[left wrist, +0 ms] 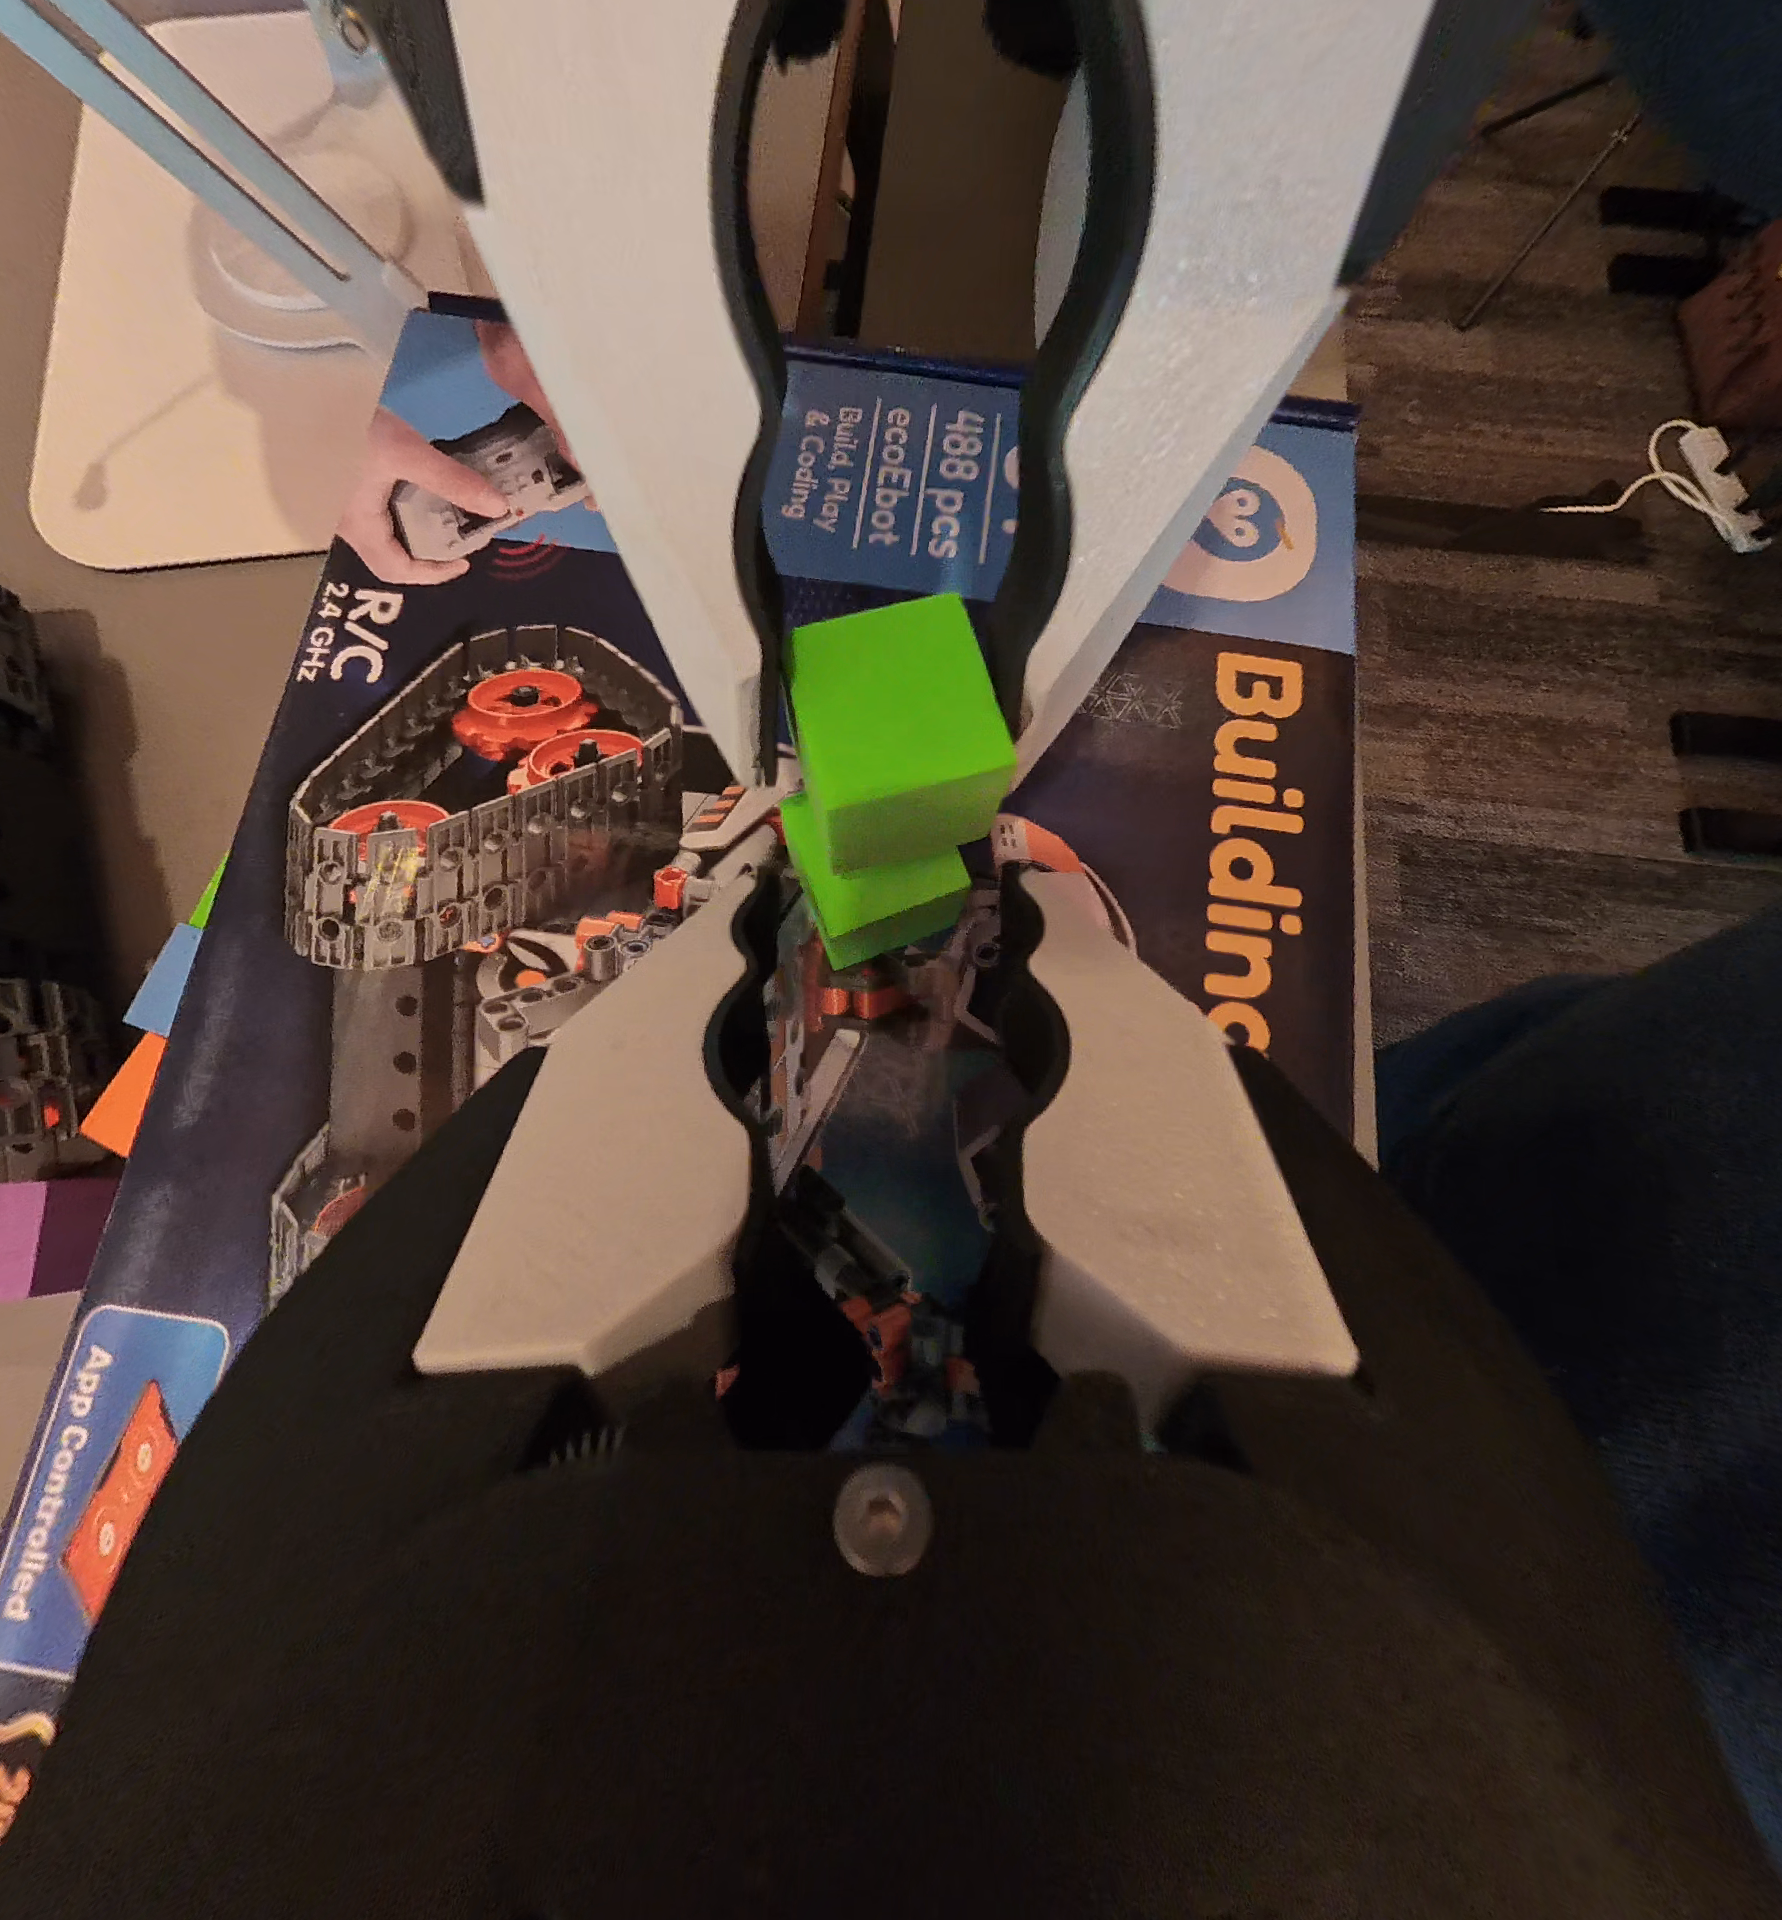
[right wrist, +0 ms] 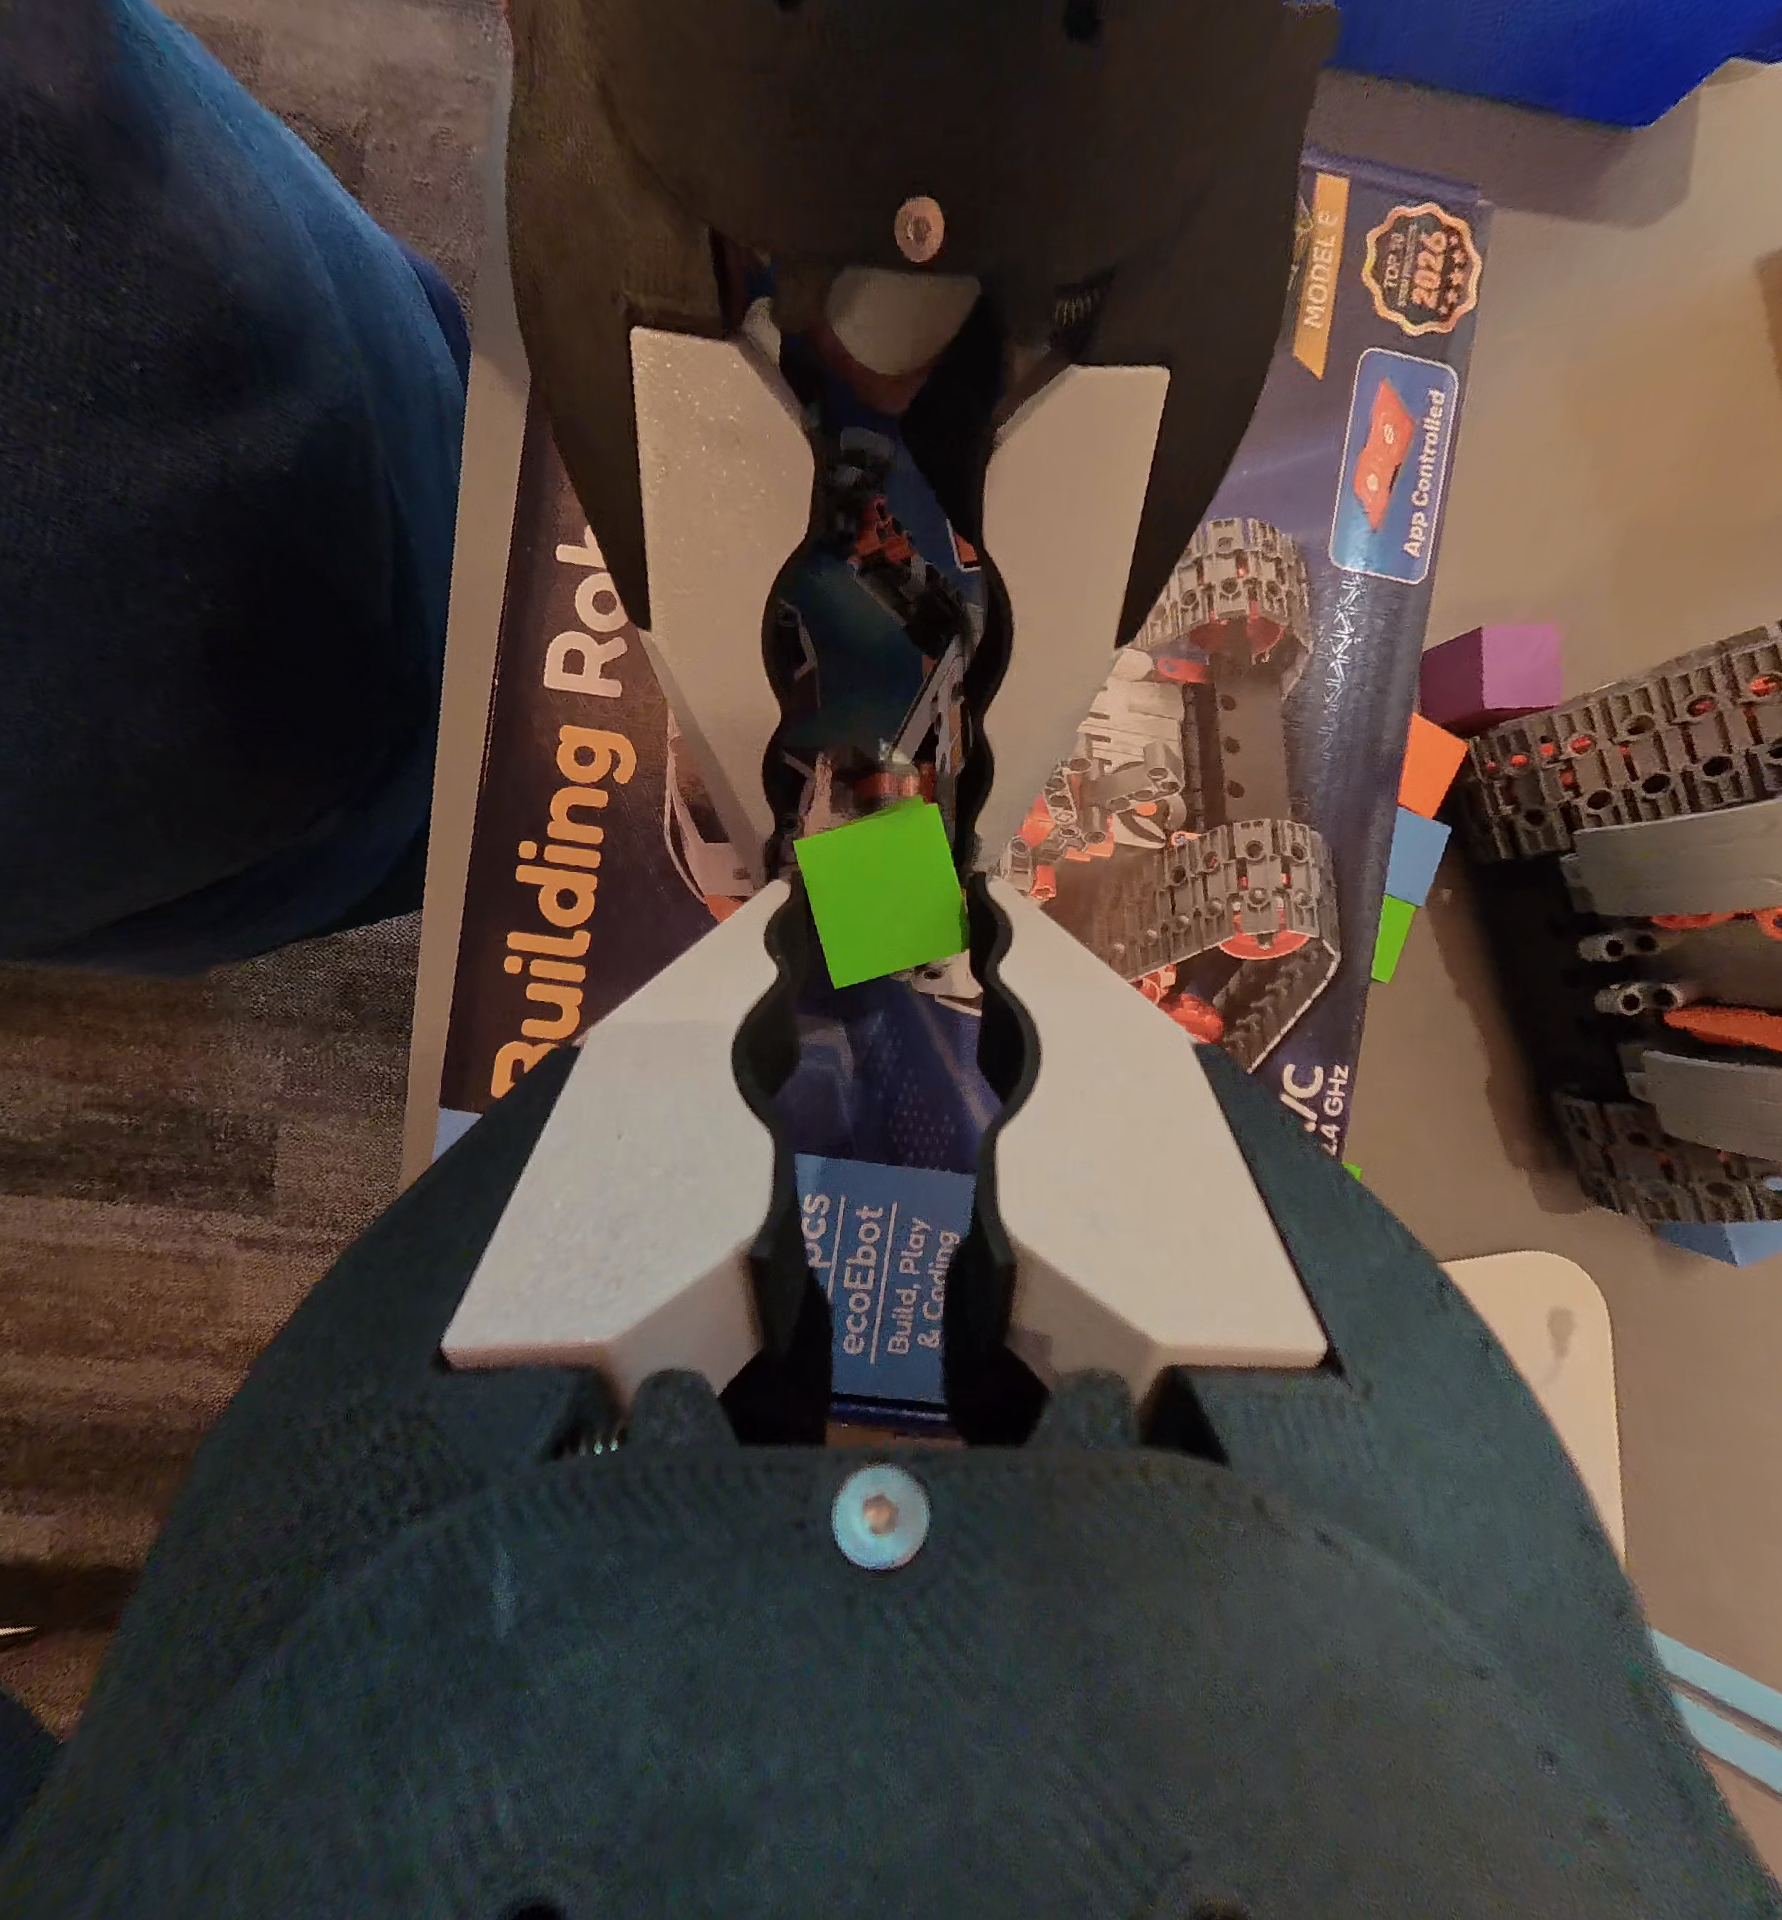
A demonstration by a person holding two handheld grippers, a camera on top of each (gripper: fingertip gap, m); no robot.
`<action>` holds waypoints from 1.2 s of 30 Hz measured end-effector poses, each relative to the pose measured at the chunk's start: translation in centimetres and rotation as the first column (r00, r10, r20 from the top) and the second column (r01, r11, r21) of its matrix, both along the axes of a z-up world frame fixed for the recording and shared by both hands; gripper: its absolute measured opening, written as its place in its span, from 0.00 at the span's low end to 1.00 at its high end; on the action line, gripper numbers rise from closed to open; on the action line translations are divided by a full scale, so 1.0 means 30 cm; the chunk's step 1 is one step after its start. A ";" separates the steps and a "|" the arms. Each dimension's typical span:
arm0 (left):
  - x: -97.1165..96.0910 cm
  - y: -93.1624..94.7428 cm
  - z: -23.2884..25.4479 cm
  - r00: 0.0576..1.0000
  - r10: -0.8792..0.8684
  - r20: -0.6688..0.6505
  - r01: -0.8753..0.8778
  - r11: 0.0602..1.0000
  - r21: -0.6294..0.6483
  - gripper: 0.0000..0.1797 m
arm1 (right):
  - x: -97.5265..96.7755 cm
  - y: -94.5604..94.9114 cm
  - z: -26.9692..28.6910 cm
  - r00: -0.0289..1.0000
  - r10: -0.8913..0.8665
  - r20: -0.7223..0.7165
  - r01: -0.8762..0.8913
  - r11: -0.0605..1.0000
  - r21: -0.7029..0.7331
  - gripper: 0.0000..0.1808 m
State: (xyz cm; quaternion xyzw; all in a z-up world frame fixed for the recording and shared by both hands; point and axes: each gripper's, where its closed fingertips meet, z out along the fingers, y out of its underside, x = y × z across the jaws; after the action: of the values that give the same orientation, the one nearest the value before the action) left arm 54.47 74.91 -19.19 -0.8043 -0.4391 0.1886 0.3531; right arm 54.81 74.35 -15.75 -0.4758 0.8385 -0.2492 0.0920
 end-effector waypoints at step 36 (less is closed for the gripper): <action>0.003 0.005 -0.003 1.000 -0.027 -0.001 0.027 0.999 0.031 0.16 | 0.008 -0.009 -0.031 0.999 0.037 0.012 -0.038 0.998 0.040 0.16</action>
State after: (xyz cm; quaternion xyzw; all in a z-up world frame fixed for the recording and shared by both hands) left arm 54.55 75.07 -19.28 -0.8046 -0.4312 0.1773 0.3678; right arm 55.06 74.08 -16.69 -0.4880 0.8338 -0.2331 0.1110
